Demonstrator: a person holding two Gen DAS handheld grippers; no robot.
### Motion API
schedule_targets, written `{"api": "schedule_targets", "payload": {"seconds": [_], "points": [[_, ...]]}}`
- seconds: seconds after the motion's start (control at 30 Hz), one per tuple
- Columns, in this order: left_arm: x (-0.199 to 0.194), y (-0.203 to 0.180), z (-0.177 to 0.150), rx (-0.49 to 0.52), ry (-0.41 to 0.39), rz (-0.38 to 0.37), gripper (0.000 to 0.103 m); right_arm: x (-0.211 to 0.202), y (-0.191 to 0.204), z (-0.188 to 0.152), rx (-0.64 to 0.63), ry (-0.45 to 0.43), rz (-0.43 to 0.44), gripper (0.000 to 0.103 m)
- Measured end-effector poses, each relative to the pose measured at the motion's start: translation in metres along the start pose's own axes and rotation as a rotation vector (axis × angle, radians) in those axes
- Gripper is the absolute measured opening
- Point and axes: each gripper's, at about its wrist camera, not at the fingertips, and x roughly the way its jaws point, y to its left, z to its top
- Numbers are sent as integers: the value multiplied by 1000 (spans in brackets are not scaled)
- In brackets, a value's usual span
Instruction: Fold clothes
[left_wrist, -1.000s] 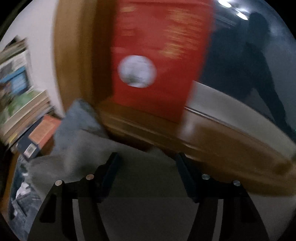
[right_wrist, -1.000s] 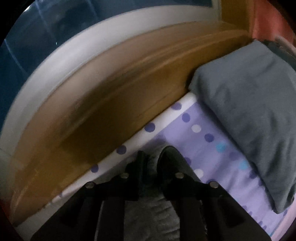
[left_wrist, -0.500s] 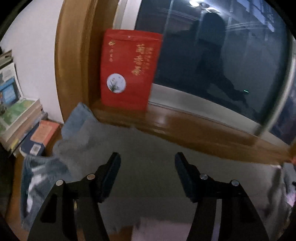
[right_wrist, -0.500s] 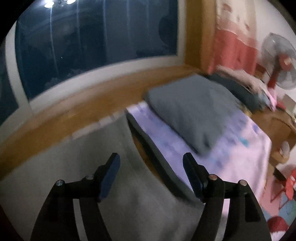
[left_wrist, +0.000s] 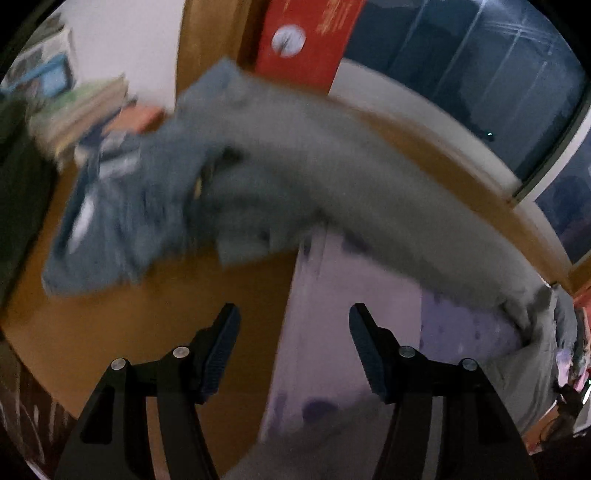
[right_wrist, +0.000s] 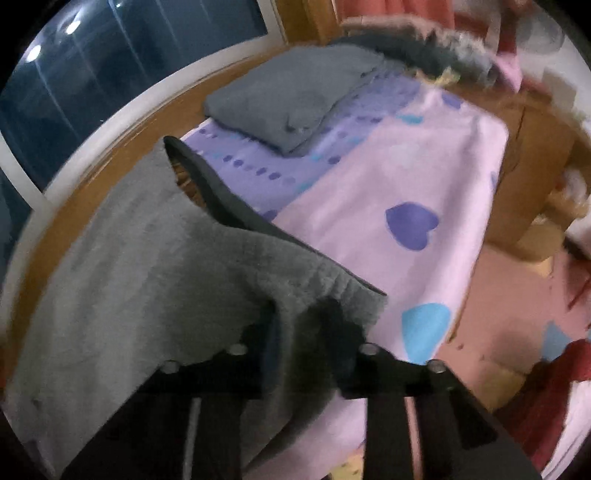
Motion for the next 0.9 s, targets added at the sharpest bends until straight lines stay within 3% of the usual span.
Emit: {"api": "schedule_targets", "payload": {"seconds": [0.03, 0.1, 0.17, 0.33, 0.4, 0.53, 0.6, 0.67, 0.73, 0.77, 0.8, 0.9], "points": [[2, 0, -5, -15, 5, 6, 62, 0, -2, 2, -9, 11, 12, 2], [7, 0, -15, -45, 14, 17, 62, -6, -3, 8, -29, 2, 30, 2], [11, 1, -24, -75, 23, 28, 62, -22, 0, 14, -71, -47, 61, 2], [22, 2, -49, -149, 45, 56, 62, -25, -14, 23, -84, -15, 48, 7], [19, 4, -46, -179, 23, 56, 62, -22, -38, 19, 19, -10, 33, 17], [19, 10, -45, -203, 3, 68, 62, -14, -58, 12, 130, 8, 36, 22], [20, 12, -46, -198, 9, 82, 62, -13, -61, 16, 182, 20, 29, 37], [22, 17, -49, -176, 26, 105, 62, -8, -85, 17, 397, 63, 101, 51], [22, 25, -55, -172, 46, 117, 62, -11, -121, 14, 682, 46, 178, 51], [16, 33, -58, -195, 32, 98, 62, -18, -135, 14, 761, 13, 156, 51], [9, 41, -62, -222, 12, 76, 64, -26, -143, 16, 787, -28, 129, 51], [-18, 58, -72, -241, -83, 8, 89, -50, -137, 28, 709, -129, 103, 51]]}}
